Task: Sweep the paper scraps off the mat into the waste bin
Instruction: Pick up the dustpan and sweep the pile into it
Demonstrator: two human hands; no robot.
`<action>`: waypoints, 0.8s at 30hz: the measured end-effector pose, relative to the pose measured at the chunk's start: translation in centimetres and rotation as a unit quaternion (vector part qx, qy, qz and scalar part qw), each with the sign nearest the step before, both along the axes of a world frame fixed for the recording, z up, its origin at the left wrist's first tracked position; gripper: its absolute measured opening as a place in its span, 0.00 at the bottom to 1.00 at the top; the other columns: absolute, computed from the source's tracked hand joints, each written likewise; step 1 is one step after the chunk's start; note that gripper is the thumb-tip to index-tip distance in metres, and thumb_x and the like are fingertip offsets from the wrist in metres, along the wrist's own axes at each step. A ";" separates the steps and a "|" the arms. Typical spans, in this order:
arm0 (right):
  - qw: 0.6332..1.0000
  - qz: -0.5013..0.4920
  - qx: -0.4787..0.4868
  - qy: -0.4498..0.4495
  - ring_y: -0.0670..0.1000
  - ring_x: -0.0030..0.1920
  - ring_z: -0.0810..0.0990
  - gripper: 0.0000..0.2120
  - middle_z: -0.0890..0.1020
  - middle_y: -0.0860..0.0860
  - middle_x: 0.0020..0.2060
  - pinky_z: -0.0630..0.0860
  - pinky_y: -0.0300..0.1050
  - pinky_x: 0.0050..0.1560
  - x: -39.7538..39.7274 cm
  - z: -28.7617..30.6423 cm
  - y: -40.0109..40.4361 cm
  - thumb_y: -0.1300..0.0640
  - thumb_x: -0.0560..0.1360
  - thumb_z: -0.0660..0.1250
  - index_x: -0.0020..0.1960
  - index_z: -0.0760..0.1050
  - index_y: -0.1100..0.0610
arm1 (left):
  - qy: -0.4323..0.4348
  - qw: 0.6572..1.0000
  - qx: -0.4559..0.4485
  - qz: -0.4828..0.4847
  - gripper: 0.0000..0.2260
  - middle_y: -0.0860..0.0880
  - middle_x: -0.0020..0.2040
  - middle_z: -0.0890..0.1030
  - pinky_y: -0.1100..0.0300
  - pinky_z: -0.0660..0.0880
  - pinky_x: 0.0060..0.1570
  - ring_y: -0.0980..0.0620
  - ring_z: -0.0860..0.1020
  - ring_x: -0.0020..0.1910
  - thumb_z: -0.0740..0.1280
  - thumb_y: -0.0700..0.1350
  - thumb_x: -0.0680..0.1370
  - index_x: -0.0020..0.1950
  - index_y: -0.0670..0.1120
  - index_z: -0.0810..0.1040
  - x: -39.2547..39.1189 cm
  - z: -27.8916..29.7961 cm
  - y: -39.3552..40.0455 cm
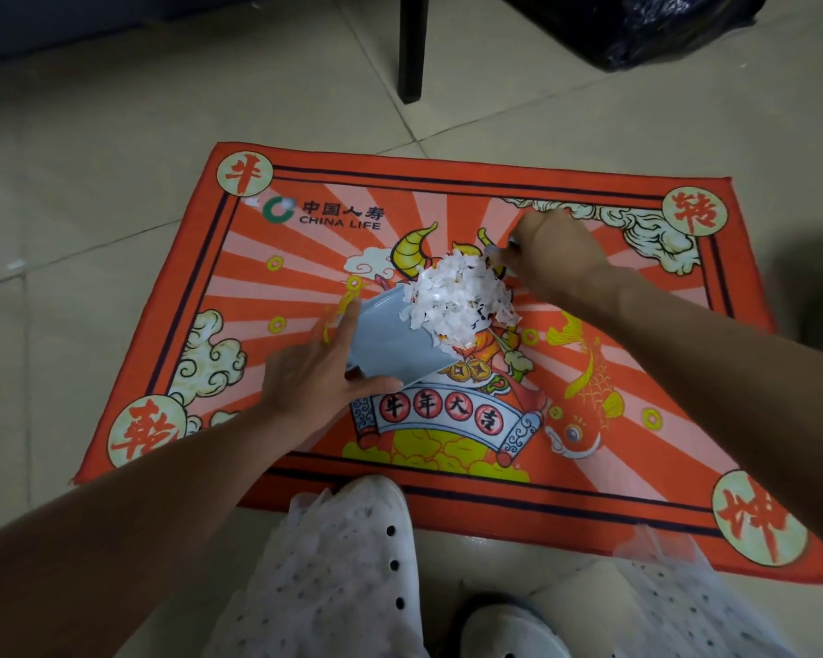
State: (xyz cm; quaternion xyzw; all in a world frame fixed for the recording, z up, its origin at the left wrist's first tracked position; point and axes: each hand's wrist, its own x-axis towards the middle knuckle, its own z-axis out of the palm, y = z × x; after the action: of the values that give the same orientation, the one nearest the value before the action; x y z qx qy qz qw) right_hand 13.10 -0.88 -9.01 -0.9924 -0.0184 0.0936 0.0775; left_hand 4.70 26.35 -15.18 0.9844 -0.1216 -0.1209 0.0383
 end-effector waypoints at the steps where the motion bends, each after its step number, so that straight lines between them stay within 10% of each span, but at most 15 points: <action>1: 1.000 -0.006 0.008 -0.002 0.56 0.37 0.70 0.14 0.70 0.58 0.39 0.64 0.43 0.37 -0.2 -0.1 0.1 0.47 0.80 0.61 0.43 0.67 0.57 | 0.009 1.000 -0.001 -0.002 0.54 0.40 0.73 0.69 0.57 0.70 0.34 0.42 0.82 0.50 0.51 0.79 0.62 0.81 0.50 0.44 -0.2 0.0 0.0; 16: 0.999 0.031 0.023 0.024 0.63 0.54 0.75 0.20 0.73 0.63 0.57 0.65 0.45 0.44 -1.6 1.2 4.5 0.48 0.82 0.57 0.63 0.69 0.64 | 0.020 0.999 -0.044 0.016 0.57 0.41 0.65 0.78 0.59 0.66 0.29 0.43 0.81 0.44 0.62 0.76 0.60 0.81 0.50 0.46 0.1 -0.3 -0.5; 24: 0.995 0.086 0.019 0.040 0.62 0.55 0.75 0.17 0.73 0.62 0.57 0.70 0.48 0.47 -2.9 1.8 7.4 0.51 0.81 0.59 0.63 0.69 0.63 | 0.016 0.993 -0.116 0.024 0.59 0.41 0.64 0.78 0.49 0.80 0.36 0.42 0.82 0.48 0.61 0.82 0.58 0.79 0.55 0.43 0.1 -1.7 0.2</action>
State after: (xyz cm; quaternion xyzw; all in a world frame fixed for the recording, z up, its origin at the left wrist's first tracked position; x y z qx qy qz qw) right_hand 10.20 6.56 -7.21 -0.9810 -0.1022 0.1392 0.0885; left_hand 4.80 26.55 -16.92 0.9740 -0.1107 -0.1209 0.1566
